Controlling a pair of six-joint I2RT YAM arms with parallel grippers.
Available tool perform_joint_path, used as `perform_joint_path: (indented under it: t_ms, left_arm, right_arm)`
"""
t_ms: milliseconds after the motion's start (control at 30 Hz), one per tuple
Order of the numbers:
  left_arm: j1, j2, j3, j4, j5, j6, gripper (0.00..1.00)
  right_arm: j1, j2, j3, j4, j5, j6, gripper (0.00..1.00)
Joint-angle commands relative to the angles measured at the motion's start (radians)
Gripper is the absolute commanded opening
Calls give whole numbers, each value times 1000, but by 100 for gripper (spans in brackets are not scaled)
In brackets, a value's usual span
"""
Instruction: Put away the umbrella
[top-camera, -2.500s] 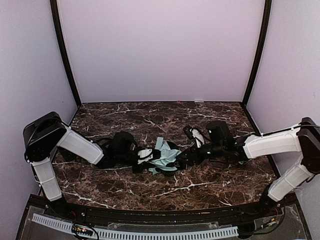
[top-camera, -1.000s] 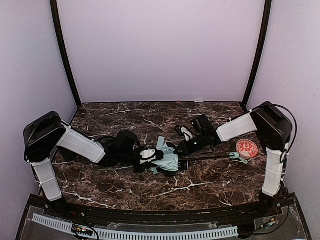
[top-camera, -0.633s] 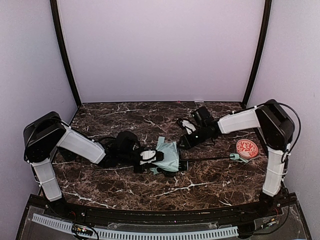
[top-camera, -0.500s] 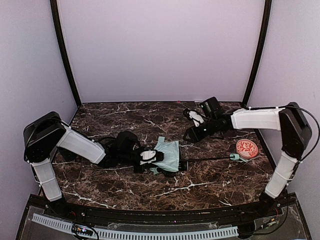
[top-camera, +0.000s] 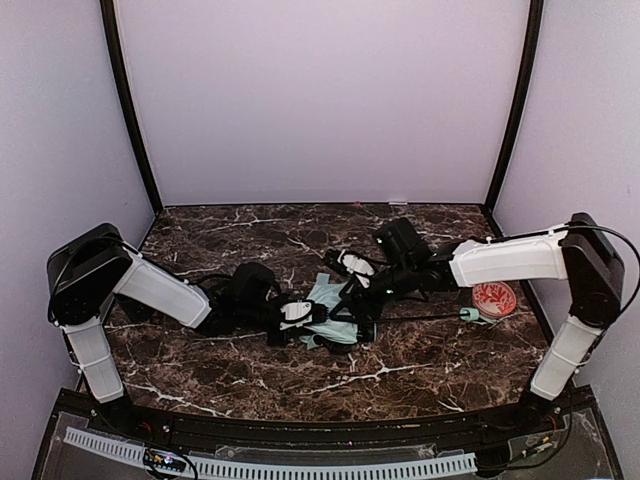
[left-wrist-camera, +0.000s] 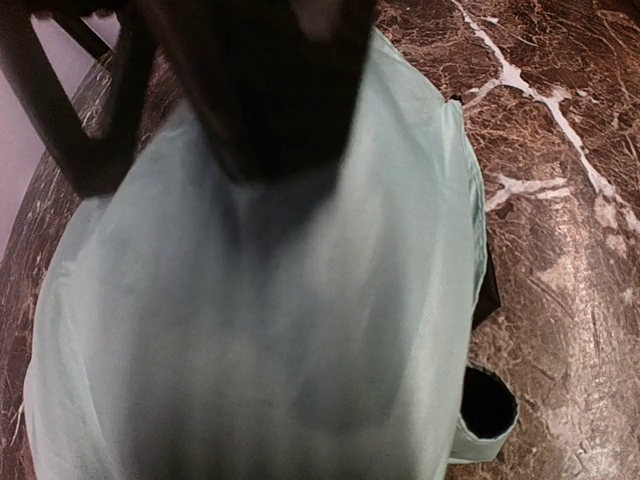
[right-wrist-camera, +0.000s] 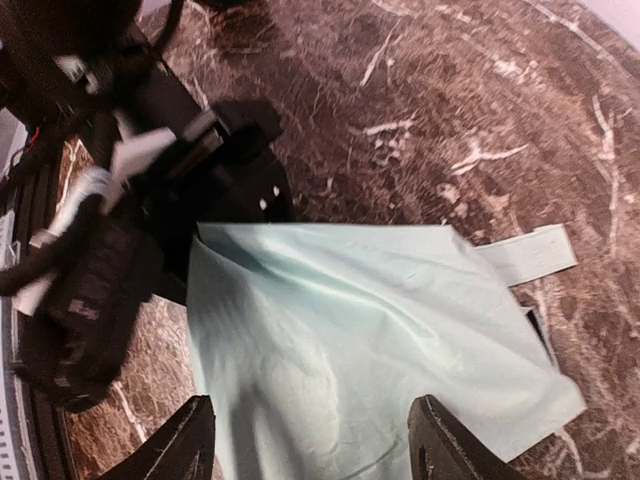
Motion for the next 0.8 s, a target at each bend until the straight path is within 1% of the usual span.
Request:
perform_joint_path:
  t_ms: [0, 100, 200, 267, 333, 367, 400, 433, 467, 500, 600, 633, 700, 733, 767]
  left_arm:
    - [-4, 21, -37, -108, -20, 16, 0]
    - [-4, 22, -38, -104, -26, 16, 0]
    - [-4, 20, -45, -96, -27, 11, 0]
    - [-4, 17, -55, -79, -26, 5, 4]
    - [-4, 9, -63, -57, -31, -17, 10]
    - [-4, 2, -69, -46, -31, -25, 16]
    - [-3, -6, -74, -36, -33, -33, 25]
    - [-2, -14, -80, -24, -39, -48, 37]
    - [0, -28, -86, -15, -46, -66, 52]
    - [3, -45, -93, -11, -56, -88, 62]
    - [14, -147, -140, 1, -78, -161, 80]
    - [16, -194, -165, 7, -79, -181, 89]
    - [18, -285, -206, -2, -71, -204, 94]
    - [18, -328, -216, -25, -61, -210, 95]
    - [18, -363, -218, -51, -49, -217, 95]
  right_arm:
    - [5, 121, 41, -6, -50, -97, 69]
    - [7, 189, 45, -70, -1, -122, 77]
    - [8, 213, 3, -51, 53, -117, 78]
    - [7, 237, 1, -52, 95, -111, 78]
    - [8, 266, 8, -58, 165, -107, 78]
    - [7, 280, 12, -61, 187, -108, 78]
    - [6, 295, 16, -72, 204, -115, 78]
    - [5, 312, 23, -85, 221, -119, 78]
    - [5, 327, 30, -99, 233, -125, 78]
    - [5, 340, 38, -112, 243, -126, 78]
    - [3, 354, 55, -132, 261, -119, 75]
    - [3, 358, 64, -141, 277, -114, 73]
    - [3, 374, 84, -172, 295, -114, 67]
    - [3, 380, 91, -180, 301, -114, 61]
    - [3, 381, 97, -187, 305, -111, 52]
